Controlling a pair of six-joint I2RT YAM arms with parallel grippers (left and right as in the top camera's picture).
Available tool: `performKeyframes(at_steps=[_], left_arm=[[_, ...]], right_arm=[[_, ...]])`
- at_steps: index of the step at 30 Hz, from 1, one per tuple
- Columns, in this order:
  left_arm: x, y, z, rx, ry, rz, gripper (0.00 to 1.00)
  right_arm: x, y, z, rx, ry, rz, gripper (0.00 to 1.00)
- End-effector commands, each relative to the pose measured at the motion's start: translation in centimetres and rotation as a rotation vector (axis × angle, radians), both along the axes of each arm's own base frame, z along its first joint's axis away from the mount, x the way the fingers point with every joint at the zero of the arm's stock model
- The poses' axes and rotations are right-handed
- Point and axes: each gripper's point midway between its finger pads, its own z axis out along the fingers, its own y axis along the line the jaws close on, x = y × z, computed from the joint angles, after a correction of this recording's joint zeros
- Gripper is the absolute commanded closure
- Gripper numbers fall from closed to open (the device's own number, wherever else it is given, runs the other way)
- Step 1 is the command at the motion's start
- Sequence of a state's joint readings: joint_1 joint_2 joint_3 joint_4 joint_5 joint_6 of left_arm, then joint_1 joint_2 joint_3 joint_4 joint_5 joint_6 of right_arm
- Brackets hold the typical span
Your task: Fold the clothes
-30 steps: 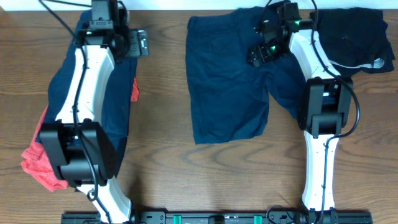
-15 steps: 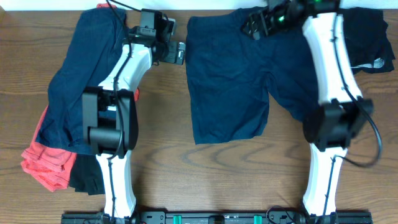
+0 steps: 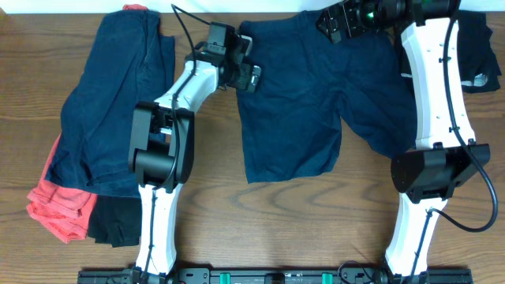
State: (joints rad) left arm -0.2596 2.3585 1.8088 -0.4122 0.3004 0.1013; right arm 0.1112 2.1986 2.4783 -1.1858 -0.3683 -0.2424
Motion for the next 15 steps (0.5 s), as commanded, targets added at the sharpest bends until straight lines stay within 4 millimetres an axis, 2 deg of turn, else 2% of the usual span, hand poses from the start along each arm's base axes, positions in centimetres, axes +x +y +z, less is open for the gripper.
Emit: performKeyframes(at_steps=[1,3,6,12,15], left_arm=[[0.4,-0.1,-0.2,-0.019,0.011,0.015,0.02],[0.3,0.0,-0.3,-0.022,0.015,0.022,0.17],[0.3,0.1,-0.3,-0.02,0.017,0.024,0.52],[1.0,3.0,-0.5,0.02,0.037,0.183,0.94],[0.4,5.0,-0.2,0.062,0.07,0.22,0.94]], right_arm=[[0.3,-1.2,-0.3,0.0,0.011,-0.031,0.01],[0.3,-1.3,-0.4,0.0,0.014,-0.034,0.01],[0.2,-1.5,-0.4,0.0,0.019,-0.038,0.01],[-0.1,-1.4,-0.7,0.003,0.038,-0.037,0.01],[-0.1,-1.4,-1.2,0.021,0.063,-0.063,0.01]])
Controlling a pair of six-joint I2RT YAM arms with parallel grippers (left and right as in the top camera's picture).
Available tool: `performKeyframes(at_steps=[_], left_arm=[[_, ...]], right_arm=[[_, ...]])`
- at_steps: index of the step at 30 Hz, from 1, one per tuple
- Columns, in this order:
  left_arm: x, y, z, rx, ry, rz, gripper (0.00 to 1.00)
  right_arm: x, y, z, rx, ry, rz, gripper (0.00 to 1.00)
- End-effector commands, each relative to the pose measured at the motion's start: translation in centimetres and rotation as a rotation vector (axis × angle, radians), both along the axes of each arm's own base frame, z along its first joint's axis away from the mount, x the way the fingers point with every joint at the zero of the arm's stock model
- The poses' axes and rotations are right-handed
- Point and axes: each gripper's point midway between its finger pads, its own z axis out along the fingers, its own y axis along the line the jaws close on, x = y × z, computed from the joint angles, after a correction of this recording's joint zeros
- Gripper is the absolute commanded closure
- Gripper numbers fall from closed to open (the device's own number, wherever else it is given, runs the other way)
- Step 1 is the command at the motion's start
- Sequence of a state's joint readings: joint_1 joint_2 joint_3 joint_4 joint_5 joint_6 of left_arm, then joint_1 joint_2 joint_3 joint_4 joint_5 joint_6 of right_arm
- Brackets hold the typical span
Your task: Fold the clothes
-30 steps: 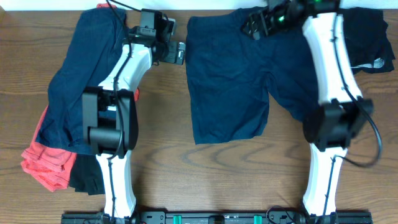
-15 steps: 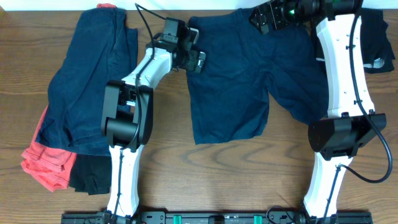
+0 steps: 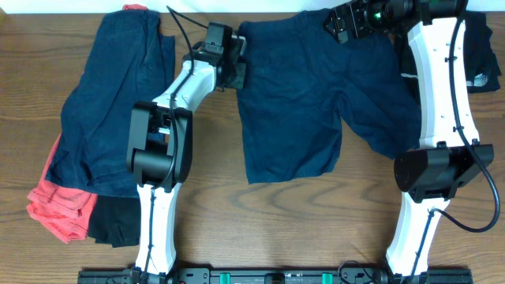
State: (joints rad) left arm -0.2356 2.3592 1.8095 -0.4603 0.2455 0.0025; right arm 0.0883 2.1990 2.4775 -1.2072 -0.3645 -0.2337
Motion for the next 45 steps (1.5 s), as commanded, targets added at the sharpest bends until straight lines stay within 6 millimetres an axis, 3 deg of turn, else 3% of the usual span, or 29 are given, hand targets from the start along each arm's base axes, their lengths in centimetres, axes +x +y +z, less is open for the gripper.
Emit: performKeyframes(at_steps=[1,5,13,19,22,28,33,37,39,45], left_arm=[[0.2,3.5,0.6,0.079,0.021,0.102,0.94],[-2.1,7.0,1.8,0.198,0.101,0.198,0.94],[-7.8,8.4,4.6,0.233,0.282,0.245,0.94],[-15.0,9.8,5.5,0.312,0.554,0.267,0.94],[-16.7,10.7,5.9,0.371,0.615,0.265,0.94],[-15.7,10.6,7.1,0.353,0.543,0.274,0.94],[-14.0,10.3,10.0,0.306,0.405,0.29,0.93],[-12.5,10.0,12.3,0.267,0.292,0.302,0.83],[-12.0,10.0,13.0,0.255,0.258,0.305,0.74],[-11.0,9.8,13.4,0.244,0.211,0.296,0.66]], right_arm=[[-0.1,0.0,-1.0,0.025,0.047,-0.036,0.01],[-0.4,0.6,-2.4,0.026,0.082,-0.028,0.02],[-0.7,2.3,-5.8,0.041,0.155,-0.029,0.01],[-2.0,3.2,-8.6,0.03,0.239,-0.023,0.01],[-2.5,3.1,-10.3,0.037,0.29,-0.054,0.02],[-3.6,2.1,-14.7,-0.022,0.371,-0.111,0.01],[-5.3,1.7,-18.0,-0.118,0.427,-0.122,0.04],[-6.7,1.5,-20.0,-0.248,0.444,-0.128,0.08],[-7.3,1.9,-20.8,-0.282,0.453,-0.131,0.08],[-9.1,2.5,-23.8,-0.389,0.457,-0.121,0.08]])
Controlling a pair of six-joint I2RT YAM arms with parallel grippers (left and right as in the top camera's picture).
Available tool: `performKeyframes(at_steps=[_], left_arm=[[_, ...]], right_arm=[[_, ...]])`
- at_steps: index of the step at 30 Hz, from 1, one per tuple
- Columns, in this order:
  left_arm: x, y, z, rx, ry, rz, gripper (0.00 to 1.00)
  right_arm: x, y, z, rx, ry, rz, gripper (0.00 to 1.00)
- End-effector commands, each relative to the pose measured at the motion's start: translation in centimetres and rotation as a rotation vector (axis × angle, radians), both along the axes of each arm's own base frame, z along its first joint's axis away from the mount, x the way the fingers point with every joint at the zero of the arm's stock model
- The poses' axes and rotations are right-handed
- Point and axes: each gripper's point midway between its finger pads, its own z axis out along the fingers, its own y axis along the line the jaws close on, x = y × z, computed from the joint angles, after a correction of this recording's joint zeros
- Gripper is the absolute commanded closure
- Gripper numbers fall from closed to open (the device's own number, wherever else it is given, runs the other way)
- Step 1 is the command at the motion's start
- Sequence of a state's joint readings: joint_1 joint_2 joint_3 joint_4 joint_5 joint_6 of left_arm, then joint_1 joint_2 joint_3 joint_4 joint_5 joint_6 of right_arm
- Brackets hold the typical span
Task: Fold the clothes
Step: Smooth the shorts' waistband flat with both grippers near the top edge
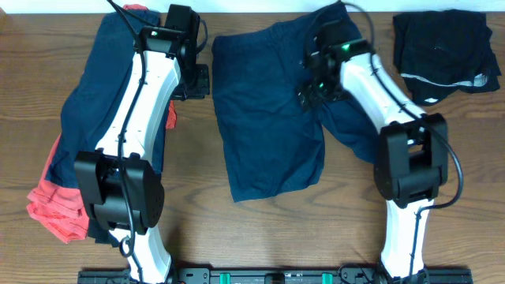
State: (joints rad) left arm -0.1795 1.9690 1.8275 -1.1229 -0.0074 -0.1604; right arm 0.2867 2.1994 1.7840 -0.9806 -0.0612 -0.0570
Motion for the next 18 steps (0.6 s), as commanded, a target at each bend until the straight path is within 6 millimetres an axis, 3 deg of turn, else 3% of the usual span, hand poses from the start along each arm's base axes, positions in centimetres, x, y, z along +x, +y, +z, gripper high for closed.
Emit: performKeyframes(at_steps=[1,8,18], left_arm=[[0.6,0.1,-0.1,0.012,-0.017,-0.006,0.63],[2.4,-0.2,0.5,0.003,-0.092,-0.021,0.51],[5.8,-0.8,1.9,-0.019,-0.242,-0.029,0.4]], right_arm=[[-0.9,-0.9,-2.1,-0.106,0.005,-0.009,0.07],[-1.0,-0.9,-4.2,-0.103,-0.021,-0.03,0.03],[0.5,-1.0,-7.6,-0.076,-0.142,0.004,0.01]])
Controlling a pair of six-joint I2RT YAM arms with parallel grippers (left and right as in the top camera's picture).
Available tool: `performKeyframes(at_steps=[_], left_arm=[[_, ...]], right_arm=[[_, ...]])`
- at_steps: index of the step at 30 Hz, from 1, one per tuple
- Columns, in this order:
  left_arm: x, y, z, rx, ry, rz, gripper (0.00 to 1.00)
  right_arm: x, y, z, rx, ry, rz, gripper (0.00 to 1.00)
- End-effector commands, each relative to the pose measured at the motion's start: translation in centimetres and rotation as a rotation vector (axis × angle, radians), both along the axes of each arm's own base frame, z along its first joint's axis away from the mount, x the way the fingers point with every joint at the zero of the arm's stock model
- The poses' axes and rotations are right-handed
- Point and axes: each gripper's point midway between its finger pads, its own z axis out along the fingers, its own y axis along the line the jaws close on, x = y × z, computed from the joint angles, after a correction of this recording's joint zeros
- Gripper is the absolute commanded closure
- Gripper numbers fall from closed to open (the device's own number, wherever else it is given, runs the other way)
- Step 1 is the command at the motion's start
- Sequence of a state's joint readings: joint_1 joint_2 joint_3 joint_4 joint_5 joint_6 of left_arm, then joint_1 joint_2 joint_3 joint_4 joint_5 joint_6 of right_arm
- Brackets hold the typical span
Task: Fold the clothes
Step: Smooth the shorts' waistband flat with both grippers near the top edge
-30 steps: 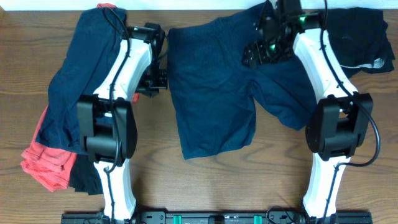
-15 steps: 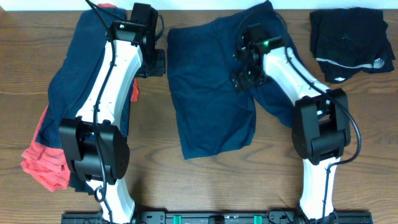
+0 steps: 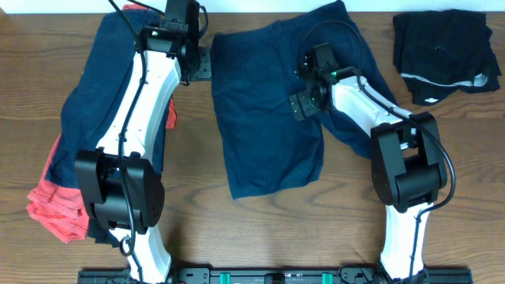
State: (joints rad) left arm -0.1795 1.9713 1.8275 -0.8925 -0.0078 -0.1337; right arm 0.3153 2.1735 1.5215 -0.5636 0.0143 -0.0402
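Note:
Navy shorts (image 3: 260, 118) lie spread in the middle of the table, waistband at the far side and legs toward me. My left gripper (image 3: 203, 65) sits at the shorts' upper left edge, shut on the fabric there. My right gripper (image 3: 302, 99) rests low on the middle of the shorts, near the crotch. From overhead its fingers are hidden, so I cannot tell whether they are open or shut. The right arm covers part of the right leg.
At the left lies a pile with a large navy garment (image 3: 110, 102) on top, a red one (image 3: 55, 205) and a black one (image 3: 106, 225) under it. A black garment (image 3: 442, 47) lies at the far right corner. The table's far edge (image 3: 260, 9) runs just beyond the shorts.
My left gripper has moved a little farther back along the shorts' left edge. My right gripper has shifted slightly toward me and to the left on the shorts. The shorts have barely changed.
First my left gripper was at the shorts' left waistband corner and the right at the far right of the waistband. By the third moment both had moved left, the right onto the shorts' middle, and the shorts lay farther left. Now they stay there.

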Motion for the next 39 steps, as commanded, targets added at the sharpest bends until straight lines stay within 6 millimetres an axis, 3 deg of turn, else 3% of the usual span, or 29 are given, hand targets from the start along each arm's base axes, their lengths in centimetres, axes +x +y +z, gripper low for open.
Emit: performKeyframes(at_steps=[1,7,10,14,20,28,34,39], left_arm=[[0.7,0.1,0.2,0.011,-0.027,-0.003,0.39],[2.0,-0.2,0.5,0.015,-0.077,-0.029,0.36],[2.6,-0.3,-0.1,0.034,-0.083,-0.065,0.3],[3.0,-0.3,-1.6,0.059,-0.065,-0.107,0.26],[4.1,0.6,-4.5,0.064,-0.034,-0.089,0.25],[5.2,2.4,-7.8,0.041,-0.001,-0.071,0.05],[7.0,1.5,-7.1,-0.033,-0.08,-0.153,0.02],[8.6,-0.1,-6.1,-0.1,-0.166,-0.211,0.02]], right_arm=[[-1.1,-1.8,-3.7,-0.062,0.041,0.003,0.01],[0.5,-2.6,-6.6,-0.094,-0.004,0.111,0.01],[-1.0,-1.9,-8.6,-0.075,0.059,0.231,0.01],[-4.2,-0.4,-9.5,-0.015,0.174,0.322,0.01],[-8.6,1.1,-9.6,0.059,0.354,0.261,0.01],[-14.9,3.6,-7.6,0.274,0.632,0.227,0.01],[-16.1,3.5,-7.3,0.266,0.684,0.221,0.01],[-14.8,4.2,-5.8,0.298,0.629,0.214,0.01]])
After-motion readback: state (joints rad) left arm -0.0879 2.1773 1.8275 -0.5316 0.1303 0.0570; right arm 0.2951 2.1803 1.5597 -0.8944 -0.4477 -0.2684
